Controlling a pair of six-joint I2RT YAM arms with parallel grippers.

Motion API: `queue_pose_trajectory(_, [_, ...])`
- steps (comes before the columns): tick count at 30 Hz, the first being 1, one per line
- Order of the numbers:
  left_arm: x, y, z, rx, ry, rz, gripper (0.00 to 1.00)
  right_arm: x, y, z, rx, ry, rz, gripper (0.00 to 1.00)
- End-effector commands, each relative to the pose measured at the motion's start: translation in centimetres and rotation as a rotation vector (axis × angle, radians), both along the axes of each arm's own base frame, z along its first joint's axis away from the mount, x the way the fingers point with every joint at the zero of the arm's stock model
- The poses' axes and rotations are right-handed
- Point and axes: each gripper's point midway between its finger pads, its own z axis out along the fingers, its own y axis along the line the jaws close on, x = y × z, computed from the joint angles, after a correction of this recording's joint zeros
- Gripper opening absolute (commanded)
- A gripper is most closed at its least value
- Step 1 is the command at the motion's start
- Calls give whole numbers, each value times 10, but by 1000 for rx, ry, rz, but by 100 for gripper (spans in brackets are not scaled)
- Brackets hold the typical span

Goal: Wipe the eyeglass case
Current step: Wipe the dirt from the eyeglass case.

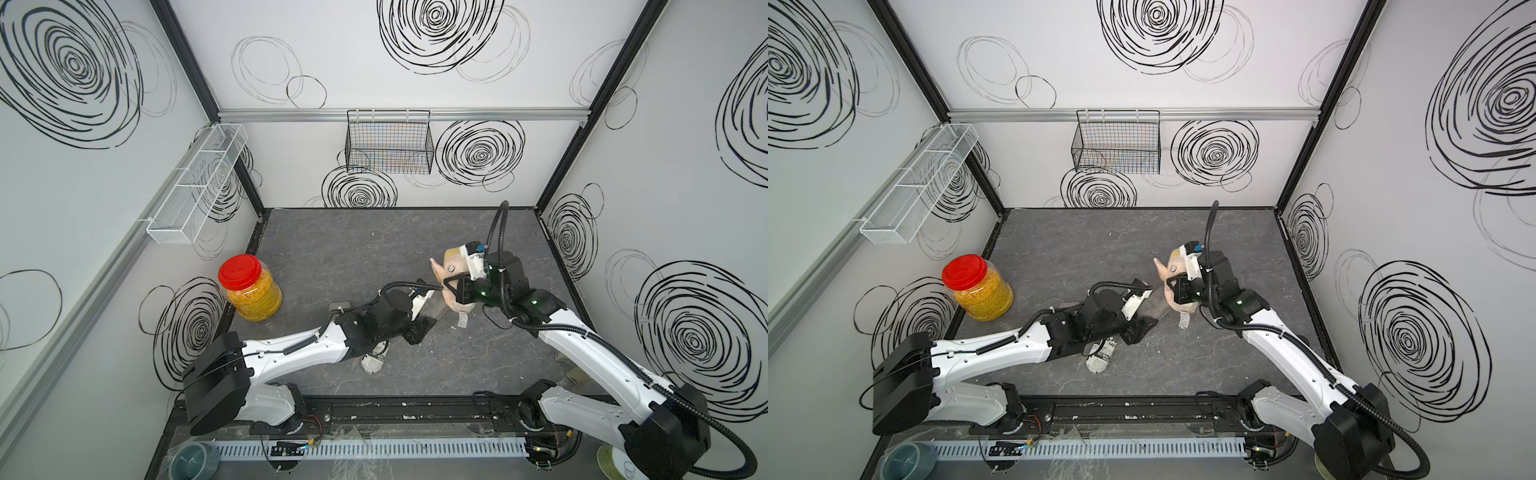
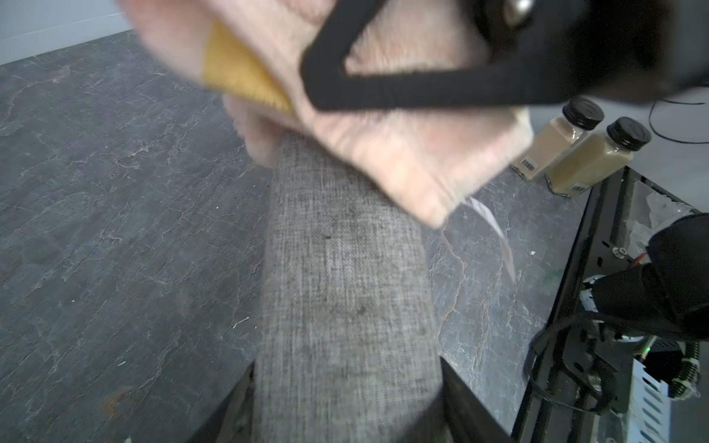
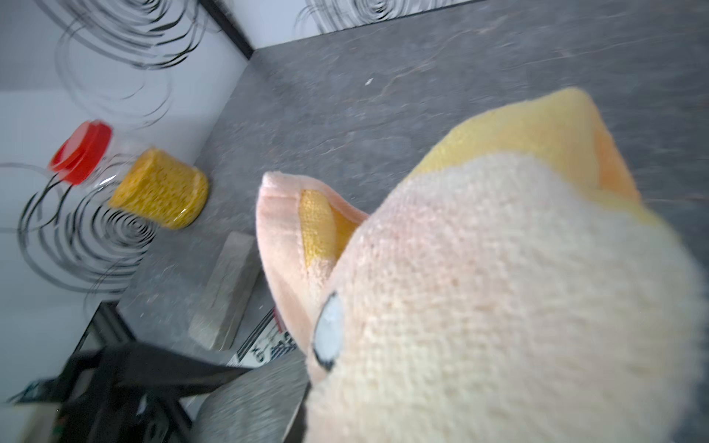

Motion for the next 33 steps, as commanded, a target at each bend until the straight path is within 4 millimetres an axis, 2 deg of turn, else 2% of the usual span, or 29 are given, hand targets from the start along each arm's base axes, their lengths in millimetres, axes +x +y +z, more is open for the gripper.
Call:
queue_pose_trajectory(1, [8,-9,51,-168,-90,7,54,5,-18,1,-19,11,-72,1])
queue_pose_trajectory(4, [8,-11,50,-173,-86,3,54,-15,16,16,86,-8,108,2])
queue_pose_trajectory(7, [9,-13,49,-173,-83,2,54,-48,56,28,119,-57,312,4])
queue_pose_trajectory(9, [8,-14,48,-171,-80,-1,54,-61,70,31,149,-56,380,4])
queue_pose_trajectory(11, [8,-15,49,-174,-80,-2,54,-67,77,26,177,-29,424,4])
queue_pose_trajectory(13, [8,-15,49,-180,-75,-4,54,-66,76,18,160,-6,414,4])
queue_pose_trajectory(15, [6,-15,52,-203,-65,-12,54,-53,64,7,100,13,324,3])
queue_pose_trajectory(18, [5,-11,55,-249,-30,-27,54,-22,24,-2,3,38,92,2])
queue_pose_trajectory(20, [1,-7,57,-299,12,-50,54,-6,-7,0,-10,43,-41,1])
queue_pose_trajectory(23, [-6,-3,59,-363,84,-105,55,3,-30,18,42,-16,-102,2])
queue_pose_trajectory(27, [-11,6,60,-437,169,-146,55,-8,-24,51,136,-152,-27,2])
queue_pose_trajectory(31, [-8,20,69,-546,233,-158,55,-37,3,88,275,-245,185,3])
queue_pose_trajectory(33, [-7,23,74,-577,265,-172,55,-49,12,100,325,-267,244,4])
